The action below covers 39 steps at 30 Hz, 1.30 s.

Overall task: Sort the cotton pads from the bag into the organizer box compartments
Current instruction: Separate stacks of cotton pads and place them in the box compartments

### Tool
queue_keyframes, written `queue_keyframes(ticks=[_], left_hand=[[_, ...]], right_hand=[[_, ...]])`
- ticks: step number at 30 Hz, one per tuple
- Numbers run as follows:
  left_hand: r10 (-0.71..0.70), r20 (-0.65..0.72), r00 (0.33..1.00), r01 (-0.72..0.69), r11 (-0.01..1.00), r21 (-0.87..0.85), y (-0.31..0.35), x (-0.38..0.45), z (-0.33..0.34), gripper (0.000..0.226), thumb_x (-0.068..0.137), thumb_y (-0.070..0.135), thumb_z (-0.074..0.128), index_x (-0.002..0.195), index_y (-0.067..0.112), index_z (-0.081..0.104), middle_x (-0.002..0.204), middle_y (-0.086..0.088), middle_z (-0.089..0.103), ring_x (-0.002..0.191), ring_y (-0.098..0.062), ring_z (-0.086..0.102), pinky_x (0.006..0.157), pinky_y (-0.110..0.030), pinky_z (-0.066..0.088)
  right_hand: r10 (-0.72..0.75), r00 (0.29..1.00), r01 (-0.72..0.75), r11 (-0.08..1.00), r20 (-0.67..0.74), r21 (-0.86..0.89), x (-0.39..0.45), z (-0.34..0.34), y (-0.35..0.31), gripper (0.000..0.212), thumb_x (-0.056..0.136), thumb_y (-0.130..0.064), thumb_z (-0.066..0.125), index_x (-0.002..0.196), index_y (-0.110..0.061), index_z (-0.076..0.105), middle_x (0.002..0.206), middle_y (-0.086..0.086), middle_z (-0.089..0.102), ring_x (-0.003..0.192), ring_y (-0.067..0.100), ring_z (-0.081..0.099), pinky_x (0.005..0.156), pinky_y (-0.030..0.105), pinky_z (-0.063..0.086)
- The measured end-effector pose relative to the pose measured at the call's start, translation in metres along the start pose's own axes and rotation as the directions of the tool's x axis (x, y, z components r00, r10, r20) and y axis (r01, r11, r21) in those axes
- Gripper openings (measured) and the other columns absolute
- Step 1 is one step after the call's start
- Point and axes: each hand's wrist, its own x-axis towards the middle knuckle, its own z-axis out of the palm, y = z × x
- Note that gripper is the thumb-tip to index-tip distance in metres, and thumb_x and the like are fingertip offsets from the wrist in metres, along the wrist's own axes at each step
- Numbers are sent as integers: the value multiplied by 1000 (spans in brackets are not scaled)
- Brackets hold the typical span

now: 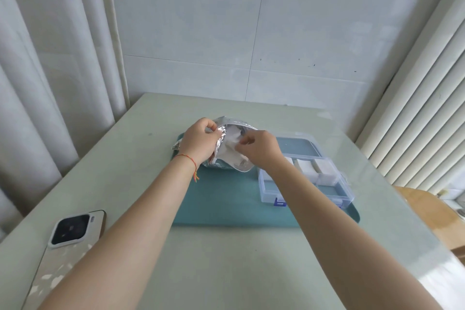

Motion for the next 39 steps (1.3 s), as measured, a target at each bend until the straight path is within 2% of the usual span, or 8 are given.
queue_keyframes(ticks=[5, 11, 18, 21, 27, 30, 34, 39], left_hand=[[19, -10, 1000, -19, 998, 60, 1, 0, -1, 9, 89, 26, 61, 81, 24, 55, 73, 3, 60, 62, -22, 55, 68, -35, 48], [26, -20, 999, -24, 995, 92, 0, 0, -6, 12, 87, 30, 62, 78, 26, 55, 78, 4, 61, 68, -22, 58, 69, -32, 47], [54, -23, 998, -51, 994, 99, 4, -6, -6, 9, 88, 26, 61, 81, 24, 56, 78, 6, 62, 67, -17, 56, 69, -30, 45], [52, -15, 999, -51, 994, 93, 3, -8, -7, 8, 89, 24, 61, 82, 22, 56, 74, 4, 60, 64, -19, 54, 68, -32, 44], [64, -7, 998, -63, 991, 121, 1, -11, -10, 13, 91, 24, 60, 80, 24, 54, 70, 7, 59, 62, -19, 55, 65, -30, 43], [56, -59, 997, -45, 982, 185, 3, -11, -10, 9, 92, 25, 58, 83, 23, 55, 76, 7, 62, 64, -15, 56, 57, -26, 39], [47, -120, 992, -11, 958, 286, 5, -9, -6, 7, 93, 22, 51, 89, 22, 56, 86, 2, 66, 80, -26, 60, 64, -30, 43], [-9, 27, 1000, -5, 888, 459, 10, -16, 1, 24, 95, 27, 48, 116, 22, 56, 111, -3, 64, 99, -27, 57, 81, -32, 44]], right_hand=[[121, 983, -138, 983, 134, 121, -9, -12, -5, 13, 83, -19, 72, 81, -6, 70, 58, -1, 54, 49, 12, 52, 47, 21, 38], [160, 986, -168, 950, 53, 263, -13, -29, -5, 6, 86, -10, 54, 82, -8, 58, 40, -2, 45, 34, 15, 38, 38, 15, 30], [275, 959, -279, 900, 60, 336, -7, 3, -12, 17, 91, -8, 53, 102, -7, 65, 51, 8, 53, 27, 10, 45, 34, 15, 36], [392, 916, -385, 791, 88, 476, 1, 24, -16, 20, 93, -9, 51, 110, -12, 60, 57, 11, 55, 33, 15, 48, 39, 19, 41], [484, 874, -367, 611, 36, 702, 9, 36, -18, 6, 86, -4, 61, 88, -10, 62, 57, 7, 47, 44, 20, 38, 40, 19, 32], [499, 866, -353, 629, -12, 693, 5, 30, -18, 7, 85, -5, 63, 83, -11, 62, 58, 5, 50, 46, 20, 42, 46, 22, 34], [496, 866, -331, 660, -60, 675, -6, 13, -9, 14, 82, -7, 65, 73, -13, 56, 55, 1, 45, 45, 18, 36, 47, 23, 30], [417, 908, -348, 679, 50, 646, -27, -16, 5, 14, 81, -2, 62, 72, -13, 59, 57, 1, 37, 48, 17, 28, 44, 21, 26]])
